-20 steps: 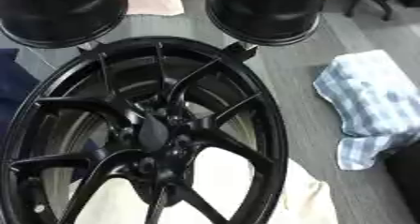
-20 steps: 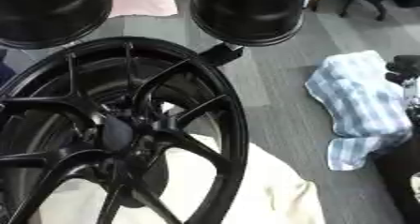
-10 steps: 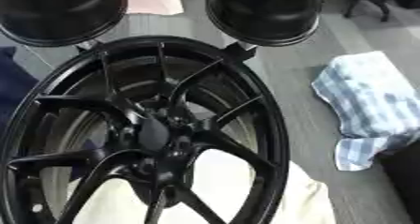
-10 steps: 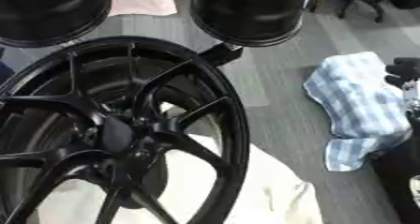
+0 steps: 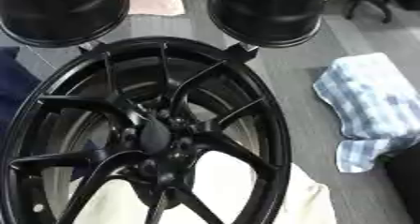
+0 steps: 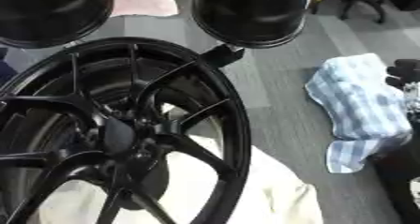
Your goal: Pull the pin out of the wheel hub.
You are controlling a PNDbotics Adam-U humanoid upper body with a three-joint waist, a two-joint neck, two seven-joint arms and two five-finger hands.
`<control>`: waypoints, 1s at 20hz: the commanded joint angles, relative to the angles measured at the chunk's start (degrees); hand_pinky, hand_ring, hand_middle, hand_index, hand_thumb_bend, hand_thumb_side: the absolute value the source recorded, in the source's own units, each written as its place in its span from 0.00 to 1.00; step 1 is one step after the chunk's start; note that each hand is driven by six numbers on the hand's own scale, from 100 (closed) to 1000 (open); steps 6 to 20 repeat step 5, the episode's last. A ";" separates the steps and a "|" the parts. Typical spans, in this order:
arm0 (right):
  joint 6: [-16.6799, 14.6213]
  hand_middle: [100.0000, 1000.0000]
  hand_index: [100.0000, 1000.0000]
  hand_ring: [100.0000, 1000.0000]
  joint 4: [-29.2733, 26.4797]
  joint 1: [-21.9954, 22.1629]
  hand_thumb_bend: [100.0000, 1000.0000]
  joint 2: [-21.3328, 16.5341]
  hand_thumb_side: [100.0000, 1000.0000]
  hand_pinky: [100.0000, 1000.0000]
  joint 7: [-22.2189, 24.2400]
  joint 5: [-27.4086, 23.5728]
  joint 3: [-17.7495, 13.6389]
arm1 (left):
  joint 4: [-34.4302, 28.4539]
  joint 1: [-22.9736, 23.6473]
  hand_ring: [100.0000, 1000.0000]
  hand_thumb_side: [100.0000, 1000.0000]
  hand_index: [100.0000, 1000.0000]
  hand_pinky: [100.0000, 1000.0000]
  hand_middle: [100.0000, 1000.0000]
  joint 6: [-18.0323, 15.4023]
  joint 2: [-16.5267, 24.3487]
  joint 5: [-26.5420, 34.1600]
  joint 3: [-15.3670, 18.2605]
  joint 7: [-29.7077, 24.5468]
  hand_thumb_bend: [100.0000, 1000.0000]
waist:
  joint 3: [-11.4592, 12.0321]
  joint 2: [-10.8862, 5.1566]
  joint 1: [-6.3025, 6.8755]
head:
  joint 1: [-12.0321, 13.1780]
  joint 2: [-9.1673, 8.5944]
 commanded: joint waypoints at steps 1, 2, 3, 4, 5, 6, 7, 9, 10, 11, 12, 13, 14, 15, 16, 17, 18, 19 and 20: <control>-0.64 0.63 0.54 0.71 -1.03 -0.44 0.15 -1.59 0.41 0.73 -0.11 -0.09 -0.81 | -1.63 -2.57 0.74 0.74 0.76 0.88 0.63 -16.50 -0.02 6.62 -0.04 4.75 0.00 | -0.05 -1.06 -0.14 | 0.34 0.16; -0.73 0.63 0.54 0.71 -1.03 -0.49 0.14 -1.63 0.41 0.72 -0.08 -0.16 -0.76 | -1.66 -3.30 0.74 0.73 0.76 0.88 0.63 -21.65 -0.55 8.74 -0.85 5.59 0.00 | -0.08 -1.07 -0.21 | 0.54 0.22; -0.77 0.63 0.54 0.71 -1.03 -0.55 0.14 -1.64 0.41 0.72 -0.02 -0.21 -0.69 | -1.68 -4.14 0.74 0.69 0.76 0.88 0.63 -26.00 -1.24 10.48 -1.85 5.90 0.00 | -0.13 -1.06 -0.29 | 0.84 0.27; -0.77 0.63 0.54 0.71 -1.03 -0.63 0.15 -1.63 0.41 0.72 0.05 -0.26 -0.61 | -1.68 -4.96 0.74 0.65 0.75 0.88 0.63 -29.27 -1.96 11.72 -2.85 5.63 0.00 | -0.20 -1.05 -0.38 | 1.10 0.30; -0.74 0.63 0.54 0.71 -1.03 -0.73 0.15 -1.62 0.41 0.72 0.14 -0.32 -0.52 | -1.69 -5.84 0.73 0.64 0.75 0.88 0.62 -31.91 -2.72 12.48 -3.72 5.02 0.00 | -0.27 -1.04 -0.49 | 1.35 0.34; -0.74 0.63 0.54 0.71 -1.03 -0.73 0.15 -1.62 0.41 0.72 0.14 -0.32 -0.52 | -1.69 -5.84 0.73 0.64 0.75 0.88 0.62 -31.91 -2.72 12.48 -3.72 5.02 0.00 | -0.27 -1.04 -0.49 | 1.35 0.34; -0.74 0.63 0.54 0.71 -1.03 -0.73 0.15 -1.62 0.41 0.72 0.14 -0.32 -0.52 | -1.69 -5.84 0.73 0.64 0.75 0.88 0.62 -31.91 -2.72 12.48 -3.72 5.02 0.00 | -0.27 -1.04 -0.49 | 1.35 0.34; -0.74 0.63 0.54 0.71 -1.03 -0.73 0.15 -1.62 0.41 0.72 0.14 -0.32 -0.52 | -1.69 -5.84 0.73 0.64 0.75 0.88 0.62 -31.91 -2.72 12.48 -3.72 5.02 0.00 | -0.27 -1.04 -0.49 | 1.35 0.34; -0.74 0.63 0.54 0.71 -1.03 -0.73 0.15 -1.62 0.41 0.72 0.14 -0.32 -0.52 | -1.69 -5.84 0.73 0.64 0.75 0.88 0.62 -31.91 -2.72 12.48 -3.72 5.02 0.00 | -0.27 -1.04 -0.49 | 1.35 0.34; -0.74 0.63 0.54 0.71 -1.03 -0.73 0.15 -1.62 0.41 0.72 0.14 -0.32 -0.52 | -1.69 -5.84 0.73 0.64 0.75 0.88 0.62 -31.91 -2.72 12.48 -3.72 5.02 0.00 | -0.27 -1.04 -0.49 | 1.35 0.34; -0.74 0.63 0.54 0.71 -1.03 -0.73 0.15 -1.62 0.41 0.72 0.14 -0.32 -0.52 | -1.69 -5.84 0.73 0.64 0.75 0.88 0.62 -31.91 -2.72 12.48 -3.72 5.02 0.00 | -0.27 -1.04 -0.49 | 1.35 0.34; -0.74 0.63 0.54 0.71 -1.03 -0.73 0.15 -1.62 0.41 0.72 0.14 -0.32 -0.52 | -1.69 -5.84 0.73 0.64 0.75 0.88 0.62 -31.91 -2.72 12.48 -3.72 5.02 0.00 | -0.27 -1.04 -0.49 | 1.35 0.34; -0.74 0.63 0.54 0.71 -1.03 -0.73 0.15 -1.62 0.41 0.72 0.14 -0.32 -0.52 | -1.69 -5.84 0.73 0.64 0.75 0.88 0.62 -31.91 -2.72 12.48 -3.72 5.02 0.00 | -0.27 -1.04 -0.49 | 1.35 0.34; -0.74 0.63 0.54 0.71 -1.03 -0.73 0.15 -1.62 0.41 0.72 0.14 -0.32 -0.52 | -1.69 -5.84 0.73 0.64 0.75 0.88 0.62 -31.91 -2.72 12.48 -3.72 5.02 0.00 | -0.27 -1.04 -0.49 | 1.35 0.34; -0.74 0.63 0.54 0.71 -1.03 -0.73 0.15 -1.62 0.41 0.72 0.14 -0.32 -0.52 | -1.69 -5.84 0.73 0.64 0.75 0.88 0.62 -31.91 -2.72 12.48 -3.72 5.02 0.00 | -0.27 -1.04 -0.49 | 1.35 0.34; -0.74 0.63 0.54 0.71 -1.03 -0.73 0.15 -1.62 0.41 0.72 0.14 -0.32 -0.52 | -1.69 -5.84 0.73 0.64 0.75 0.88 0.62 -31.91 -2.72 12.48 -3.72 5.02 0.00 | -0.27 -1.04 -0.49 | 1.35 0.34; -0.74 0.63 0.54 0.71 -1.03 -0.73 0.15 -1.62 0.41 0.72 0.14 -0.32 -0.52 | -1.69 -5.84 0.73 0.64 0.75 0.88 0.62 -31.91 -2.72 12.48 -3.72 5.02 0.00 | -0.27 -1.04 -0.49 | 1.35 0.34; -0.74 0.63 0.54 0.71 -1.03 -0.73 0.15 -1.62 0.41 0.72 0.14 -0.32 -0.52 | -1.69 -5.84 0.73 0.64 0.75 0.88 0.62 -31.91 -2.72 12.48 -3.72 5.02 0.00 | -0.27 -1.04 -0.49 | 1.35 0.34; -0.74 0.63 0.54 0.71 -1.03 -0.73 0.15 -1.62 0.41 0.72 0.14 -0.32 -0.52 | -1.69 -5.84 0.73 0.64 0.75 0.88 0.62 -31.91 -2.72 12.48 -3.72 5.02 0.00 | -0.27 -1.04 -0.49 | 1.35 0.34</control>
